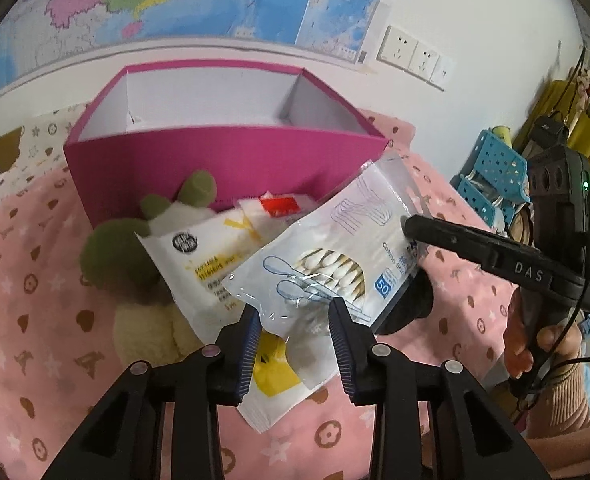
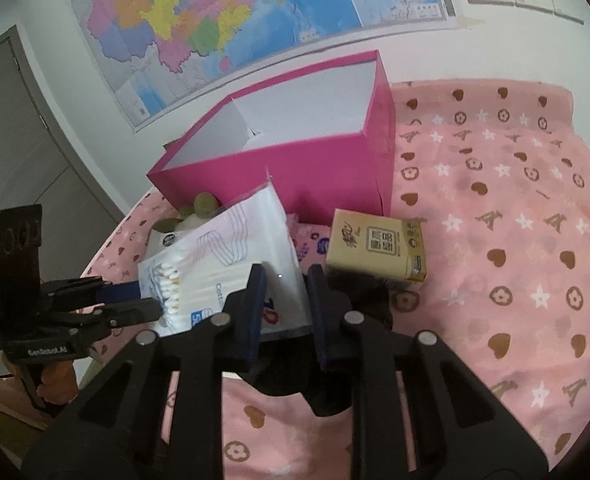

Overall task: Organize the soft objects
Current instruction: 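Carry the cotton swab bag into the magenta box and open the right tool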

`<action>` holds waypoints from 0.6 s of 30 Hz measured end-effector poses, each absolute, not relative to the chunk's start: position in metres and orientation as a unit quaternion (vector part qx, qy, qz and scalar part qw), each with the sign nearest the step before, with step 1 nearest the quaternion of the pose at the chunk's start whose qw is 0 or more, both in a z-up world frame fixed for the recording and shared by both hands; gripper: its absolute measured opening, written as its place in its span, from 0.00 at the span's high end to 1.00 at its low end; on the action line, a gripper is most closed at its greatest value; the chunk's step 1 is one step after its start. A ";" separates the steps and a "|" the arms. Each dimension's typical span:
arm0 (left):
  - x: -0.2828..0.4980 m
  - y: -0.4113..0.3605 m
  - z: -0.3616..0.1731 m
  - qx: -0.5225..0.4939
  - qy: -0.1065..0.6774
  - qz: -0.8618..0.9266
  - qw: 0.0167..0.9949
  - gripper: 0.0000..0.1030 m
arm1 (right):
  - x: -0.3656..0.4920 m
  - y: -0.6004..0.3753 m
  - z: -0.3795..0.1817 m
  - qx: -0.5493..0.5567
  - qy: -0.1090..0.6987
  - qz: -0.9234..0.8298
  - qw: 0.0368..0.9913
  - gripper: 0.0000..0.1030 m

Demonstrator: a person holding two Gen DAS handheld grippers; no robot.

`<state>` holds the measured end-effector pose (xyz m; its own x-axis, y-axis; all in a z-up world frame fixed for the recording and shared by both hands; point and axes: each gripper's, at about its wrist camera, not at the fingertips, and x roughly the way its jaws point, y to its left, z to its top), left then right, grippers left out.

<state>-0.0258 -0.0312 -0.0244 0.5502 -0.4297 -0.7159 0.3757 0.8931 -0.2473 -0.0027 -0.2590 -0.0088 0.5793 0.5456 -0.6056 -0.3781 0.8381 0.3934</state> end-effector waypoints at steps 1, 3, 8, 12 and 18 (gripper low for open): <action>-0.026 -0.030 -0.021 -0.032 0.412 -0.230 0.881 0.67 | -0.004 -0.259 -0.006 0.109 0.374 0.262 0.883 0.77; -0.025 -0.030 -0.014 -0.030 0.404 -0.231 0.885 0.67 | -0.005 -0.258 0.002 0.109 0.367 0.264 0.886 0.77; -0.014 -0.028 0.005 -0.027 0.389 -0.236 0.890 0.67 | -0.004 -0.257 0.017 0.110 0.353 0.267 0.890 0.77; -0.003 -0.027 0.017 -0.023 0.379 -0.237 0.894 0.67 | 0.000 -0.253 0.025 0.106 0.347 0.267 0.893 0.77; 0.012 -0.028 0.016 -0.016 0.385 -0.230 0.894 0.67 | 0.010 -0.245 0.023 0.096 0.363 0.254 0.891 0.77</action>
